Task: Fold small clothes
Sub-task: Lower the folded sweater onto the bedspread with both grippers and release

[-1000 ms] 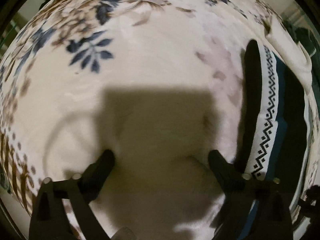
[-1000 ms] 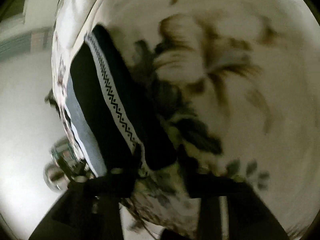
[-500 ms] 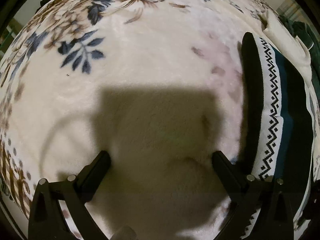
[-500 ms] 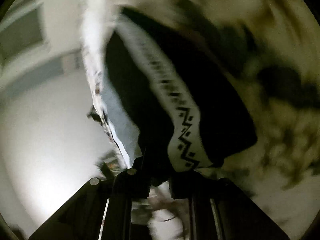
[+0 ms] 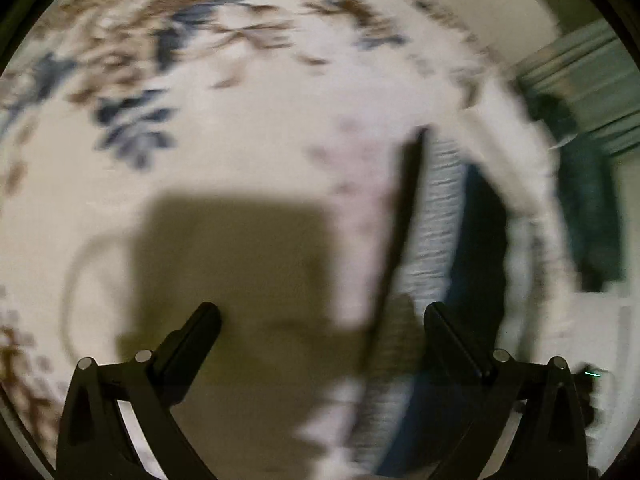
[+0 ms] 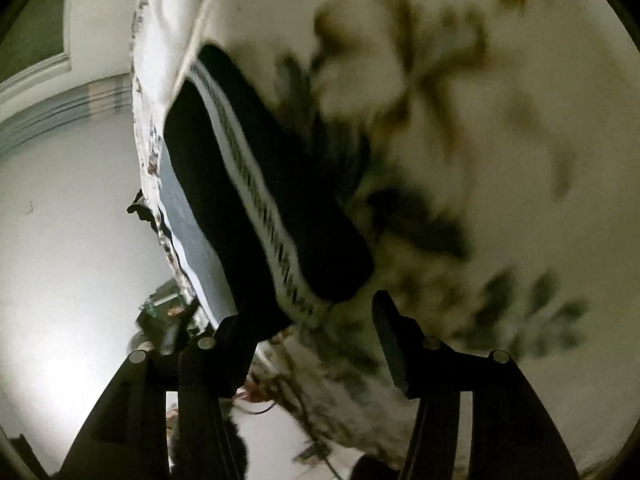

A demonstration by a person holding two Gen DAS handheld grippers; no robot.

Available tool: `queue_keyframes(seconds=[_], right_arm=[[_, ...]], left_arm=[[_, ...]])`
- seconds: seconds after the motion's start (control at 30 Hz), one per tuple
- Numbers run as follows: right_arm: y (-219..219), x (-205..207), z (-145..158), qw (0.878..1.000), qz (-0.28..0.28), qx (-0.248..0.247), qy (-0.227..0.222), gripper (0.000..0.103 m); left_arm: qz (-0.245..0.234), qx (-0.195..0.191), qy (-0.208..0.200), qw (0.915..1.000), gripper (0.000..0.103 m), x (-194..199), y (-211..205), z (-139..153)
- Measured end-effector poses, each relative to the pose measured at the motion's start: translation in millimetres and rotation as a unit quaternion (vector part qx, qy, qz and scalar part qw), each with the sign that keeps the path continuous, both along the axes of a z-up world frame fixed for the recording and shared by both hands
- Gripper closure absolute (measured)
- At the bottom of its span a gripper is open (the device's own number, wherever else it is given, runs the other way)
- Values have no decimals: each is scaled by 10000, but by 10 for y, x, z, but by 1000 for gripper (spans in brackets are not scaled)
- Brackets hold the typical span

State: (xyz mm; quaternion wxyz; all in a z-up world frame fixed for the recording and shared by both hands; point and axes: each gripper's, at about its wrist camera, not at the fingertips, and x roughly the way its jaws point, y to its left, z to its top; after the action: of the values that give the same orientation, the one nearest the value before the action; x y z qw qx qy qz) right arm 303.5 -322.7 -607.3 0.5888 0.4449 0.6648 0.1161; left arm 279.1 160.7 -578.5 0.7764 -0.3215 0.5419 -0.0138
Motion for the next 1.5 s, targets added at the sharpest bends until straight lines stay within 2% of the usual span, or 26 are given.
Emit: queue_keyframes(seconds=[0.07,0.17,0.27,0.33,0.43,0.47,0.53,0.57,0.6,0.67,0.87,1.07,1.27,1.37,1.5], right_arm=[[-81,218,-62,9994,92,132,-292,29],[90,604,-355,9961,448,667,-363,29],[367,1023,-617,9860,862,1393,-307,27],[567,1284,-628,9760,1155,1809,-379,27],[878,1498,-640,9645,1542,2114,-361,27],[961,1538,-642,9628,1665,2098,-364,27],[1080,1588,-651,9631,1756,2005,-367,35],[1098,1567,-641,9646,1744,1934,-409,54],[1153,1616,-616,9654,1681,1945,-436,71],[1183,1616,-522,9685,1573,1838,-587,75],[1133,1724,-101,9755,1203,1670,-771,79],[1004,2335,502,9791,912,1449,-1094,79],[796,3425,924,9808,588,1151,-1461,79],[679,4076,979,9815,423,965,-1597,79],[466,4936,902,9844,311,691,-1590,79]], left_arm=[[-243,-578,-147,9979,0,80,-119,-53],[-535,-970,-95,9938,0,293,-321,-243],[-834,-955,-77,9919,0,497,-471,-316],[-1068,-919,-161,9899,0,575,-567,-275],[-1235,-1022,-223,9868,0,700,-615,-263],[-1238,-1062,-240,9863,0,696,-593,-257],[-1138,-1171,-398,9858,2,763,-557,-212],[-1079,-1225,-518,9852,27,769,-531,-162],[-1051,-1148,-524,9864,57,865,-527,-141],[-972,-1040,-642,9877,71,887,-481,-14],[-1049,-989,-776,9865,74,1185,-481,325],[-1370,-959,-899,9818,74,1902,-615,734],[-1664,-957,-1138,9748,74,3050,-878,1025],[-1762,-960,-1169,9727,74,3643,-1008,990],[-1954,-892,-1042,9711,74,4456,-1177,798]])
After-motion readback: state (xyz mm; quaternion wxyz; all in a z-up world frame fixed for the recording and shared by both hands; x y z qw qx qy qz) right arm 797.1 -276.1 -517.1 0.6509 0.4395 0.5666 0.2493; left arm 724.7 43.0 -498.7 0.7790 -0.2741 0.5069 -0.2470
